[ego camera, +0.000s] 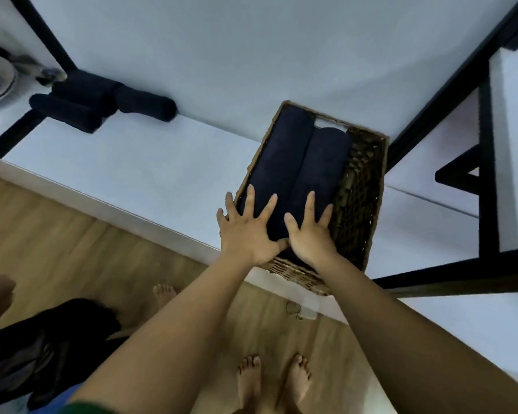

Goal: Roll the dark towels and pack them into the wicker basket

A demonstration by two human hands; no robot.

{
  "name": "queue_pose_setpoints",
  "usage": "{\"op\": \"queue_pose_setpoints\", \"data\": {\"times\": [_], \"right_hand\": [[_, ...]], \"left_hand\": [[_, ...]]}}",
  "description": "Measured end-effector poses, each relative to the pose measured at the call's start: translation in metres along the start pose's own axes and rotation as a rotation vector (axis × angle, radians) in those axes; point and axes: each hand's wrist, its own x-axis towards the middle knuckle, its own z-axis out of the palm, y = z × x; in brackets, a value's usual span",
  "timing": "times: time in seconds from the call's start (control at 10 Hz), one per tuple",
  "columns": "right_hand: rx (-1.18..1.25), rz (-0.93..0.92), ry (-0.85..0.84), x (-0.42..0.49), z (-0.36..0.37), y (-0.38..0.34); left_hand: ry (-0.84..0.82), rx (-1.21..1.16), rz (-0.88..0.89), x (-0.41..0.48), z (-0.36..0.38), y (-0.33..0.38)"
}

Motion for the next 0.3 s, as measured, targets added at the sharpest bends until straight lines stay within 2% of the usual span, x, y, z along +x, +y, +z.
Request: {"op": "queue_pose_setpoints", "data": {"times": [0.1, 0.2, 0.3], "right_hand": [[-0.271, -0.13, -0.049, -0.058, 0.017, 0.017], [-0.45, -0.257, 0.01, -0.095, 0.018, 0.031], [-0.466, -0.408, 0.024, -0.129, 0.011, 0.055]], "left_hand": [[0.159, -0.023, 0.045, -0.022, 0.013, 0.0], [0.21, -0.115, 0.021, -0.056, 0.028, 0.006], [0.188, -0.32, -0.045, -0.112, 0.05, 0.026]]}}
